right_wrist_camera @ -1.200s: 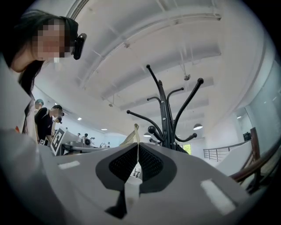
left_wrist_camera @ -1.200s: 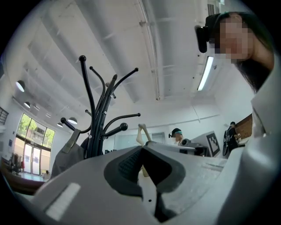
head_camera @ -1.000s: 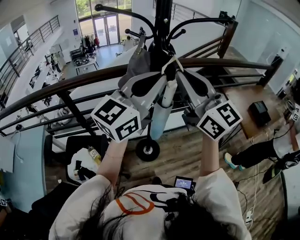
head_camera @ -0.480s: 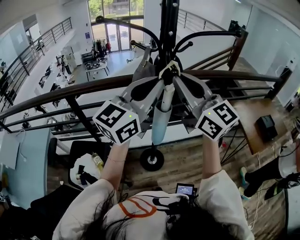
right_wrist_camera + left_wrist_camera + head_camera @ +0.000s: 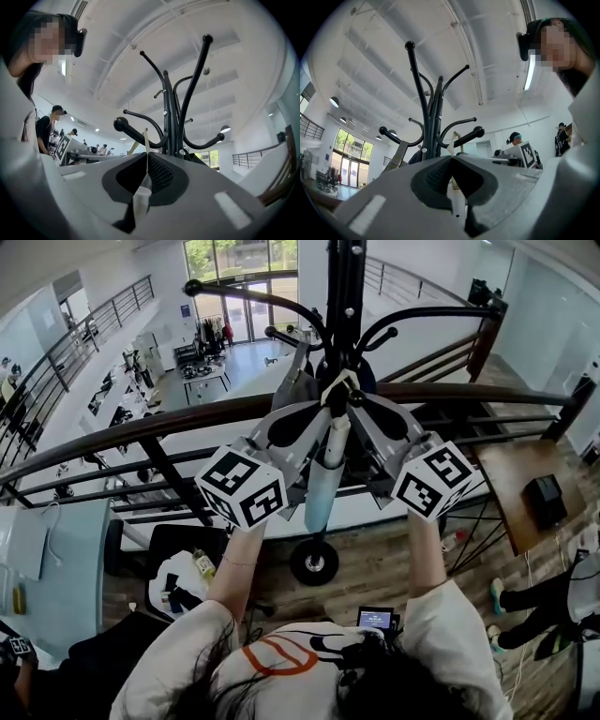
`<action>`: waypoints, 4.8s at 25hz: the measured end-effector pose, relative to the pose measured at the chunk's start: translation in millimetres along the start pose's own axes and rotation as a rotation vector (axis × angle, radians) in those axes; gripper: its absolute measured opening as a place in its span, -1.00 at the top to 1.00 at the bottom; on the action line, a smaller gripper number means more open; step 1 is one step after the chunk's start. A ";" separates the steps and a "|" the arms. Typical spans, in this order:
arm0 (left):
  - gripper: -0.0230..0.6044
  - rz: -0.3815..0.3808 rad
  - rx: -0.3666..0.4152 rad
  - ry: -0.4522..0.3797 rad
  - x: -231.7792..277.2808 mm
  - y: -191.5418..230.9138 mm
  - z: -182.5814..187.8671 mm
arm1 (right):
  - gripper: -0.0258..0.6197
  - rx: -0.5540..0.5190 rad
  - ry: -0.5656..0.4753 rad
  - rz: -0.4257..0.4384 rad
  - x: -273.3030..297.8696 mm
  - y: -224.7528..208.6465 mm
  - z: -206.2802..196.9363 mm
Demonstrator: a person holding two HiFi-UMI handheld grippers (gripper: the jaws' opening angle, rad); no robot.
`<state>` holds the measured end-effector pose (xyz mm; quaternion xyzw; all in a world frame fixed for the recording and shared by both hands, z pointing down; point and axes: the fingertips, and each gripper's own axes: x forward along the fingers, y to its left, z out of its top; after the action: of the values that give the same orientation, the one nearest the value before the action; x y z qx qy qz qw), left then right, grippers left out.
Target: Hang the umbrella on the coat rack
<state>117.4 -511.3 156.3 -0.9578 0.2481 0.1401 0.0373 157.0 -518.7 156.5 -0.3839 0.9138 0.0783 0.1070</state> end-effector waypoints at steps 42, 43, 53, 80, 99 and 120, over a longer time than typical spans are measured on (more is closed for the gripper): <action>0.79 -0.043 -0.075 0.091 -56.5 -6.6 -76.3 | 0.74 0.088 0.080 -0.094 -32.5 31.9 -76.4; 0.80 -0.044 -0.090 0.095 -60.2 -8.6 -78.4 | 0.74 0.093 0.087 -0.101 -34.5 34.0 -79.3; 0.80 -0.003 -0.161 0.265 -125.6 -28.3 -140.4 | 0.74 0.185 0.189 -0.176 -53.4 84.5 -139.3; 0.80 -0.054 -0.330 0.544 -267.8 -114.7 -256.2 | 0.78 0.366 0.438 -0.420 -159.1 224.1 -252.7; 0.80 -0.037 -0.323 0.513 -300.3 -240.3 -234.1 | 0.76 0.378 0.414 -0.356 -249.0 292.9 -233.9; 0.80 0.071 -0.345 0.489 -316.7 -401.1 -216.3 | 0.77 0.449 0.342 -0.336 -399.1 348.8 -180.3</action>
<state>100.9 -44.0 455.2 -0.9461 0.2554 -0.0533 -0.1918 154.2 -44.3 453.7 -0.5040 0.8367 -0.2094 0.0452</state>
